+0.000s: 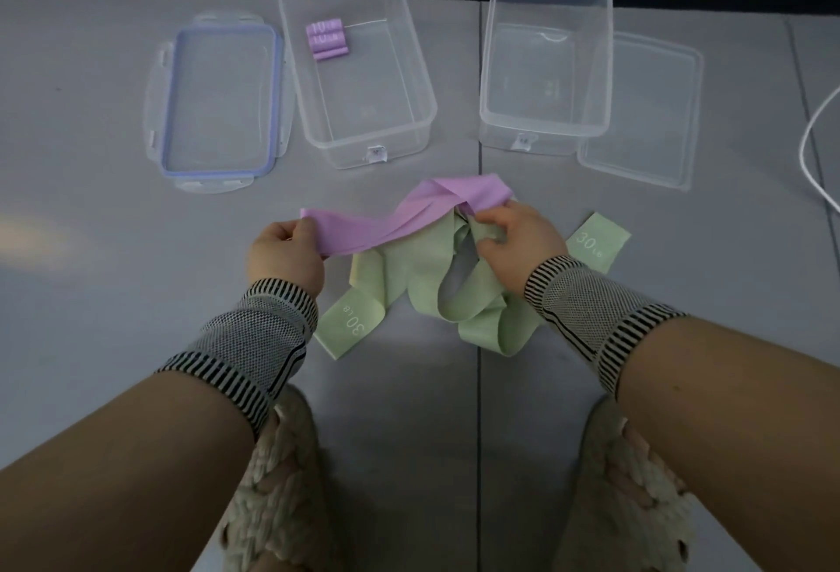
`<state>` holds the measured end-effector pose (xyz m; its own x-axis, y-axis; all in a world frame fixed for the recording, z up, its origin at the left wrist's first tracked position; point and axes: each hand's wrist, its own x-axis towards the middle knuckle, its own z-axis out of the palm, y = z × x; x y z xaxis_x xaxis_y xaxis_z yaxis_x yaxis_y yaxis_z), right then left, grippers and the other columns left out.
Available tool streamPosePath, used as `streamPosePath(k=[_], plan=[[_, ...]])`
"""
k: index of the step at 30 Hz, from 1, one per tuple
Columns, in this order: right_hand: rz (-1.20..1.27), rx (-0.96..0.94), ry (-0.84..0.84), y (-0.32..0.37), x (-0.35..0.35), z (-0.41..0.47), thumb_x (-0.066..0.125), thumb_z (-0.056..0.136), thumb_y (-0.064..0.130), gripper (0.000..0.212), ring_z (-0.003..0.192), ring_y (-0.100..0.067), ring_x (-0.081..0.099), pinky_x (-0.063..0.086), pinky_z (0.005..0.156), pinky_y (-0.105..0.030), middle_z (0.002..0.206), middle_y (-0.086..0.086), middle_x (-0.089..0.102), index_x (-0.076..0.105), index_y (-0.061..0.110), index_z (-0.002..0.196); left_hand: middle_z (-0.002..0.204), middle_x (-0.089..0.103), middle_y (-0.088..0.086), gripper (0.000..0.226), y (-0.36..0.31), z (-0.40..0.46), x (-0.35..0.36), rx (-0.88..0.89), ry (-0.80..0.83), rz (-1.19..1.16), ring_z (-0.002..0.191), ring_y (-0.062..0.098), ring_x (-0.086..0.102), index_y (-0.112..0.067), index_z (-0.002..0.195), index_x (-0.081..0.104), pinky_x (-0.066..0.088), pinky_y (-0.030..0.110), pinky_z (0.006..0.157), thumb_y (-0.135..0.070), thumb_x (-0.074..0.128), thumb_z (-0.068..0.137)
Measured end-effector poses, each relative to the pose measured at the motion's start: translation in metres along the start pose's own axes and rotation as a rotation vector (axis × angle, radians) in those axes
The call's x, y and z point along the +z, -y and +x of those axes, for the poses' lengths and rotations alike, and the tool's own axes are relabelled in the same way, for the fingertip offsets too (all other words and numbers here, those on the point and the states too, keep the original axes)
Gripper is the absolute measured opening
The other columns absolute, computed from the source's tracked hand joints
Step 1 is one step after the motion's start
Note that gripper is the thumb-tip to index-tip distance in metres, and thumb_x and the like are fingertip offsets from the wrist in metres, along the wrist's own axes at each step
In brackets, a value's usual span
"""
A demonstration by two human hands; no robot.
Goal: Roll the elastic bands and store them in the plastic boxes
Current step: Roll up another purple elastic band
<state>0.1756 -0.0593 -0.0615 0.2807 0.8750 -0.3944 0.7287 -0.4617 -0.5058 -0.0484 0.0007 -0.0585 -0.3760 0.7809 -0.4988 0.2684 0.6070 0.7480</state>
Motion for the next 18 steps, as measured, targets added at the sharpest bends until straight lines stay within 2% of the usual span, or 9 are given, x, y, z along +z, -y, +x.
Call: streamPosePath(k=[2, 5, 7, 9, 12, 14, 16, 18], plan=[[-0.04, 0.008, 0.043, 0.004, 0.004, 0.004, 0.052, 0.088, 0.025, 0.044, 0.122, -0.029, 0.046, 0.032, 0.109, -0.037, 0.137, -0.005, 0.047, 0.054, 0.026, 0.132, 0.074, 0.063, 0.001, 0.018, 0.002, 0.003, -0.004, 0.0, -0.002, 0.008, 0.087, 0.029, 0.066, -0.021, 0.072, 0.059, 0.054, 0.049, 0.084, -0.031, 0.056, 0.087], [-0.062, 0.007, 0.075, 0.007, 0.007, 0.01, 0.048, 0.091, 0.028, 0.046, 0.128, -0.029, 0.041, 0.026, 0.113, -0.035, 0.143, -0.006, 0.041, 0.048, 0.027, 0.137, 0.077, 0.063, 0.001, 0.015, 0.005, 0.005, -0.007, -0.008, 0.017, 0.025, 0.086, 0.028, 0.065, -0.023, 0.073, 0.059, 0.054, 0.047, 0.084, -0.029, 0.058, 0.086], [-0.092, -0.026, 0.074, 0.011, 0.007, 0.012, 0.045, 0.094, 0.026, 0.044, 0.128, -0.027, 0.041, 0.025, 0.112, -0.033, 0.142, -0.007, 0.042, 0.047, 0.022, 0.137, 0.077, 0.064, 0.001, 0.01, 0.007, 0.006, -0.006, -0.013, 0.044, 0.037, 0.08, 0.026, 0.063, -0.024, 0.074, 0.06, 0.053, 0.044, 0.082, -0.024, 0.061, 0.084], [-0.08, -0.029, 0.02, 0.016, 0.006, 0.011, 0.043, 0.096, 0.023, 0.04, 0.122, -0.028, 0.047, 0.031, 0.106, -0.032, 0.137, -0.01, 0.05, 0.051, 0.014, 0.134, 0.075, 0.063, 0.001, 0.01, 0.008, 0.005, -0.005, -0.011, 0.069, 0.049, 0.073, 0.023, 0.059, -0.024, 0.075, 0.06, 0.052, 0.04, 0.077, -0.018, 0.062, 0.082], [0.085, 0.033, -0.185, 0.018, -0.002, 0.006, 0.051, 0.094, 0.023, 0.031, 0.108, -0.025, 0.059, 0.041, 0.093, -0.03, 0.119, -0.008, 0.064, 0.063, 0.012, 0.12, 0.074, 0.063, 0.002, 0.012, 0.009, 0.005, -0.004, -0.002, 0.053, 0.071, 0.068, 0.023, 0.057, -0.023, 0.072, 0.06, 0.05, 0.036, 0.071, -0.015, 0.063, 0.081], [0.223, 0.097, -0.331, 0.014, -0.009, 0.004, 0.06, 0.089, 0.023, 0.018, 0.09, -0.019, 0.063, 0.047, 0.086, -0.029, 0.096, -0.002, 0.069, 0.07, 0.015, 0.102, 0.076, 0.064, 0.003, 0.01, 0.01, 0.007, -0.006, -0.002, 0.027, 0.082, 0.067, 0.023, 0.057, -0.023, 0.075, 0.06, 0.05, 0.036, 0.07, -0.016, 0.063, 0.082], [0.312, 0.171, -0.419, 0.007, -0.014, 0.004, 0.066, 0.084, 0.021, 0.007, 0.076, -0.014, 0.058, 0.049, 0.078, -0.028, 0.078, 0.005, 0.062, 0.065, 0.017, 0.089, 0.074, 0.062, 0.001, 0.002, 0.011, 0.008, -0.006, 0.0, 0.015, 0.102, 0.063, 0.02, 0.055, -0.019, 0.083, 0.062, 0.05, 0.034, 0.069, -0.017, 0.063, 0.083], [0.369, 0.225, -0.461, 0.0, -0.017, 0.004, 0.068, 0.081, 0.019, 0.009, 0.07, -0.012, 0.054, 0.049, 0.074, -0.028, 0.07, 0.009, 0.054, 0.059, 0.017, 0.084, 0.073, 0.061, 0.0, 0.004, 0.012, 0.005, -0.004, 0.004, 0.022, 0.118, 0.059, 0.017, 0.053, -0.018, 0.087, 0.063, 0.049, 0.032, 0.068, -0.018, 0.062, 0.083]])
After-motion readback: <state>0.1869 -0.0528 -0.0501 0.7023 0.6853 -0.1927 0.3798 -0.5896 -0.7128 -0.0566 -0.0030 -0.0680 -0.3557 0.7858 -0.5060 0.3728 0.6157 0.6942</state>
